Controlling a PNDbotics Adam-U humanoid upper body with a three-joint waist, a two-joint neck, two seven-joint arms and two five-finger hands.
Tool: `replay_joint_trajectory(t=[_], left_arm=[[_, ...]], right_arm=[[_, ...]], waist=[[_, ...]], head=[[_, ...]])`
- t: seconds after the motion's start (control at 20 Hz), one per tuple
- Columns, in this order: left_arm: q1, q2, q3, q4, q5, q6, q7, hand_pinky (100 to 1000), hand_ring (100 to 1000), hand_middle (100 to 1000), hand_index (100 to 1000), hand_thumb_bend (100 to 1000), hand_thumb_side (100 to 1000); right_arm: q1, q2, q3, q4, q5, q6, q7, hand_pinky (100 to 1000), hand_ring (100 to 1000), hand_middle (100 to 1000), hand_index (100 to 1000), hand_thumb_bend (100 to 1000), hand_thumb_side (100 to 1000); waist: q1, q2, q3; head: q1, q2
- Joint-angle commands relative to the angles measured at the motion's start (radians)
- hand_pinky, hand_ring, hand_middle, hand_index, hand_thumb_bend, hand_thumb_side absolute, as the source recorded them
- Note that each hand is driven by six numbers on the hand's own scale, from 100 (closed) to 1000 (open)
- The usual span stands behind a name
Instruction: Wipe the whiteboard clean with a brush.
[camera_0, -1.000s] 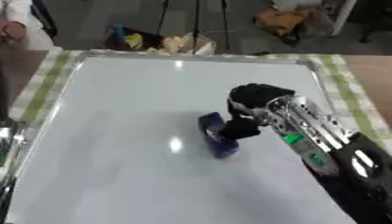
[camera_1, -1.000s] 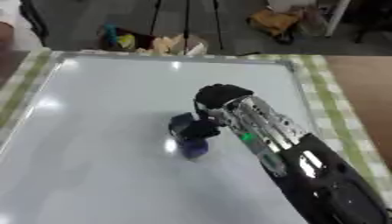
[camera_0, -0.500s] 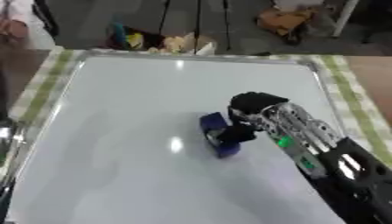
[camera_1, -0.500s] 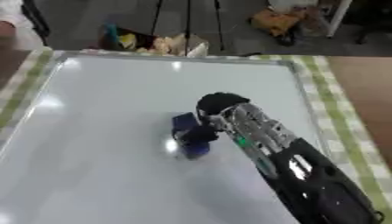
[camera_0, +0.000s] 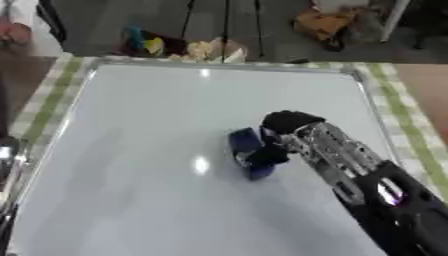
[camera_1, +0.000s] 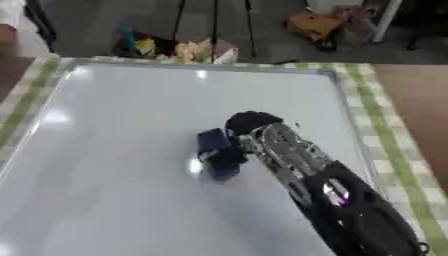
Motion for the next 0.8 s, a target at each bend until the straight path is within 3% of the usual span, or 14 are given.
replay_joint_trajectory(t=[0.05, 0.15, 0.6, 0.65, 0.8], left_arm=[[-0.019, 0.006, -0.003, -0.017, 0.003, -0.001, 0.0, 841, 911, 883, 923, 277, 1000], [-0.019, 0.006, -0.003, -0.017, 0.003, -0.001, 0.0, 841, 911, 882, 923, 276, 1000], [-0.019, 0.006, -0.004, -0.017, 0.003, 0.001, -0.002, 841, 911, 882, 923, 275, 1000], [-0.02, 0.006, -0.004, -0.017, 0.003, 0.0, -0.002, 842, 911, 882, 923, 274, 1000], [-0.02, 0.004, -0.005, -0.017, 0.003, -0.001, -0.003, 841, 911, 882, 924, 273, 1000]], right_arm=[[-0.015, -0.003, -0.007, -0.008, -0.021, 0.013, -0.007, 523, 697, 607, 157, 135, 1000], [-0.014, -0.003, -0.005, -0.013, -0.036, 0.019, -0.011, 508, 680, 594, 155, 100, 1000], [-0.013, -0.013, 0.002, -0.044, -0.062, 0.037, -0.014, 488, 656, 574, 152, 100, 954], [-0.014, -0.014, 0.004, -0.048, -0.063, 0.036, -0.014, 463, 630, 550, 152, 100, 830], [-0.013, -0.022, 0.01, -0.064, -0.065, 0.029, -0.004, 467, 634, 554, 154, 100, 829]], waist=[[0.004, -0.016, 0.001], [0.004, -0.015, 0.001], [0.004, -0.015, -0.001], [0.004, -0.015, -0.002], [0.005, -0.015, -0.004]], head=[[-0.002, -0.008], [-0.002, -0.008], [0.001, -0.008], [0.002, -0.008], [0.004, -0.009]])
